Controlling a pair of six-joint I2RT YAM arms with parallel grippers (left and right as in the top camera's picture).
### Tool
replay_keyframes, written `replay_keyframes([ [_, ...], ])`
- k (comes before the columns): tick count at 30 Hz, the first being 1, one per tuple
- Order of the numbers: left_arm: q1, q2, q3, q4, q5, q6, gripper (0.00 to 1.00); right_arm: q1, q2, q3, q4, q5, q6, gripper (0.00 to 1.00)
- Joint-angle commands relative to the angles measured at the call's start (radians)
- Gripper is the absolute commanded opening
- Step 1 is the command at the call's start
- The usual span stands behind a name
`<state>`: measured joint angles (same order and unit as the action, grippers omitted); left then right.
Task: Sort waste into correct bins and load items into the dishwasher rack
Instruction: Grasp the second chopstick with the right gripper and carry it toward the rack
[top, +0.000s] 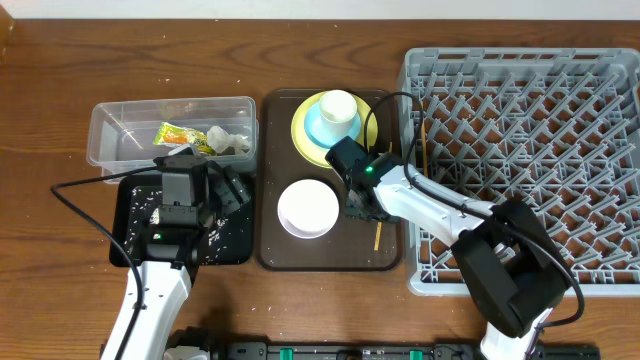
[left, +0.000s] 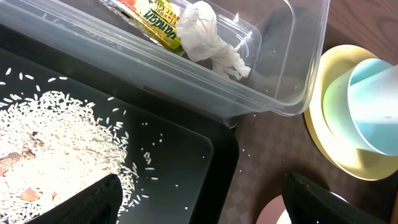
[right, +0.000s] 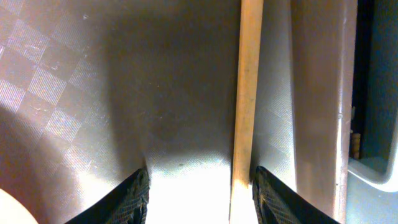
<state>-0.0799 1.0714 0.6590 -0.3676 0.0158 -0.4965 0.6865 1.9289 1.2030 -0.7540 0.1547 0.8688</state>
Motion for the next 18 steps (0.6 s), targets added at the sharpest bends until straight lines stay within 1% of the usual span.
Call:
replay_keyframes([
  [1, 0.005, 0.002, 0.016, -0.002, -0.009, 0.006, 0.85, -0.012, 0.009, -0.006, 0.003, 0.090, -0.021, 0.56],
  [5, 0.005, 0.002, 0.016, -0.002, -0.009, 0.006, 0.84, -0.012, 0.009, -0.006, 0.007, 0.163, -0.020, 0.58],
  [13, 0.005, 0.002, 0.016, -0.002, -0.009, 0.006, 0.84, -0.012, 0.009, -0.010, 0.035, 0.151, -0.016, 0.60],
  [16, 0.005, 0.002, 0.016, -0.002, -0.009, 0.006, 0.84, -0.012, 0.009, -0.024, 0.064, 0.151, -0.016, 0.62],
  [18, 0.005, 0.002, 0.016, -0.002, -0.009, 0.006, 0.84, -0.013, 0.009, -0.036, 0.085, 0.148, -0.016, 0.62],
])
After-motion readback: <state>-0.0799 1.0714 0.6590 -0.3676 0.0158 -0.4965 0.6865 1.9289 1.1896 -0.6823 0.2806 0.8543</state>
